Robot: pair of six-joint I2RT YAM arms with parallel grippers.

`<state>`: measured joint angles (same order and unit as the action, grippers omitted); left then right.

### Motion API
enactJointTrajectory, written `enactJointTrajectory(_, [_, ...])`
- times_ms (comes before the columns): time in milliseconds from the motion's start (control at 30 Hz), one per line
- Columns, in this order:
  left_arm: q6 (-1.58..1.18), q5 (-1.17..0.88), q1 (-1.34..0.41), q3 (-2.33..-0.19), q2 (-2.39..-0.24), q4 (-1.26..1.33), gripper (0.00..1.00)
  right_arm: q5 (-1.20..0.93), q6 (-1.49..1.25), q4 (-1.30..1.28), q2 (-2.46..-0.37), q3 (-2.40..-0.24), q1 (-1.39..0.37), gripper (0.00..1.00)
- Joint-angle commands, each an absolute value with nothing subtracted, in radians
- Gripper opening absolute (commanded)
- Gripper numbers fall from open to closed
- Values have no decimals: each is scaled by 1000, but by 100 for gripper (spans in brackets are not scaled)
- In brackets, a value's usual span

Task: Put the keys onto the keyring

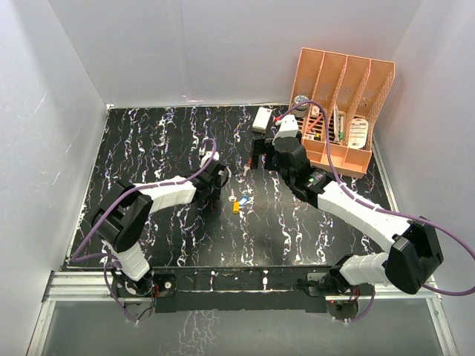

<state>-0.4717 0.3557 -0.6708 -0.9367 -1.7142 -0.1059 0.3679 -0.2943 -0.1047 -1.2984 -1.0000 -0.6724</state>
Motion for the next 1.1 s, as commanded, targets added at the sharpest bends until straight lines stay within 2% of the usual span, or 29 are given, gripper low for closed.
enactJointTrajectory(0, [-463, 377, -675, -932, -1706, -139, 38, 383, -290, -66, -1256, -999, -667, 98])
enactJointTrajectory(1067, [-437, 385, -675, -960, -1734, -153, 36, 377, -289, -66, -1253, -996, -663, 98])
